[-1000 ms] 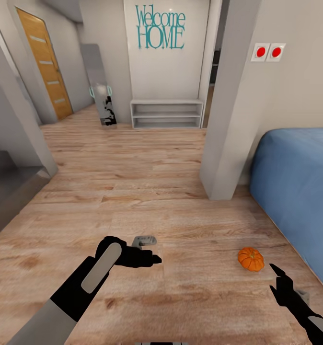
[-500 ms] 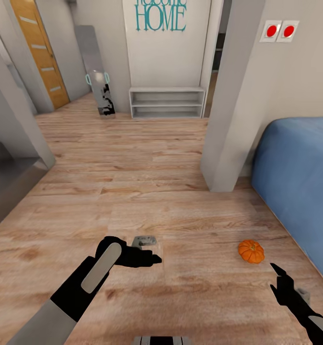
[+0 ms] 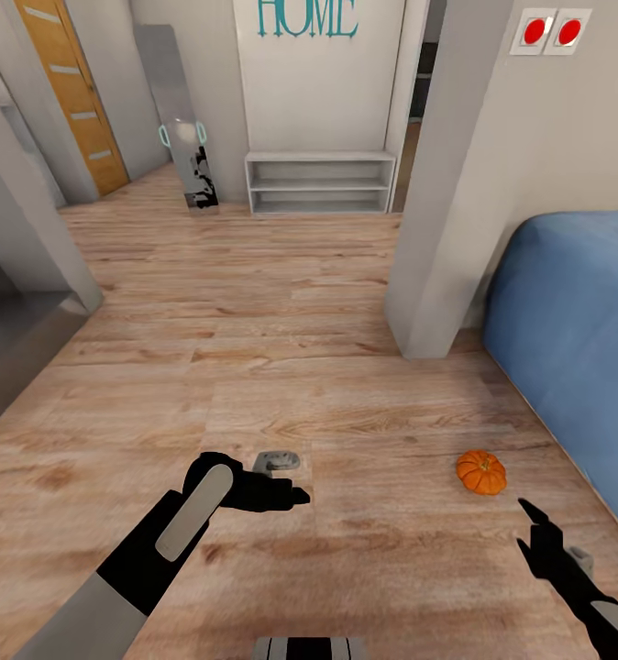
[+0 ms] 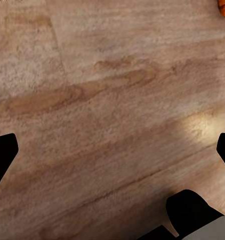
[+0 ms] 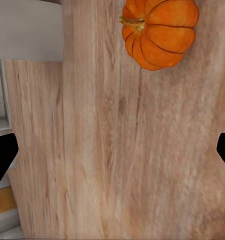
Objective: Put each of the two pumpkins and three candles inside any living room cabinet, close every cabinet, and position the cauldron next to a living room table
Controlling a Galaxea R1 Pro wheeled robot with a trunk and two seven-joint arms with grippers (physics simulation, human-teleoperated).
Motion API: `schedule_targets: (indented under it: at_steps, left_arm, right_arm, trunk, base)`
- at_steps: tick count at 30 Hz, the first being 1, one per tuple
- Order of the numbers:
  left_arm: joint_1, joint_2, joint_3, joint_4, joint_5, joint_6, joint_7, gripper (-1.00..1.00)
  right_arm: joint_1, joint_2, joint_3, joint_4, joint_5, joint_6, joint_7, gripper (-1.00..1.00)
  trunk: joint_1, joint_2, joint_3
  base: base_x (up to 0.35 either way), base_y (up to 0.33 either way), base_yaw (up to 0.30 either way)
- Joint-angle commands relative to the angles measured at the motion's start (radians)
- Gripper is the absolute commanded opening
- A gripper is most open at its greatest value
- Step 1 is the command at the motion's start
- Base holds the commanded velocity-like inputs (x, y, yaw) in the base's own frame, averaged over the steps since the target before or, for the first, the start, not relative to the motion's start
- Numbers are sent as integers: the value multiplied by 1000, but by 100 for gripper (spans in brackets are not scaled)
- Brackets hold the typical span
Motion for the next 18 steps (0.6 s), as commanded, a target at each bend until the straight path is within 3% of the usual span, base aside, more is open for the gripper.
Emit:
schedule_targets:
  at_steps: [1,5,11,18]
  left_arm:
    - [-1,1,-3,-1,10,0,10,100]
    - [-1,0,-4,-1,10,0,0,100]
    - [0,-1,-5,-1,9,-1,-27,100]
    - [-1,-3,-6,1,8,-2,-32,100]
  right_arm:
    - [-1,0,-3,-2,-7,12,6,100]
    - [-2,4,-1,-5,-7,10,13,100]
    - [-9,41,2,-7,5,6,10,100]
    - [-11,45,-4,1,-1,6,1,100]
  trunk:
    - [0,0,-1]
    - [0,0,-1]
    - [0,0,-1]
    - [0,0,-1]
  base:
    - [0,0,0]
    - [0,0,0]
    - [0,0,0]
    - [104,35,0]
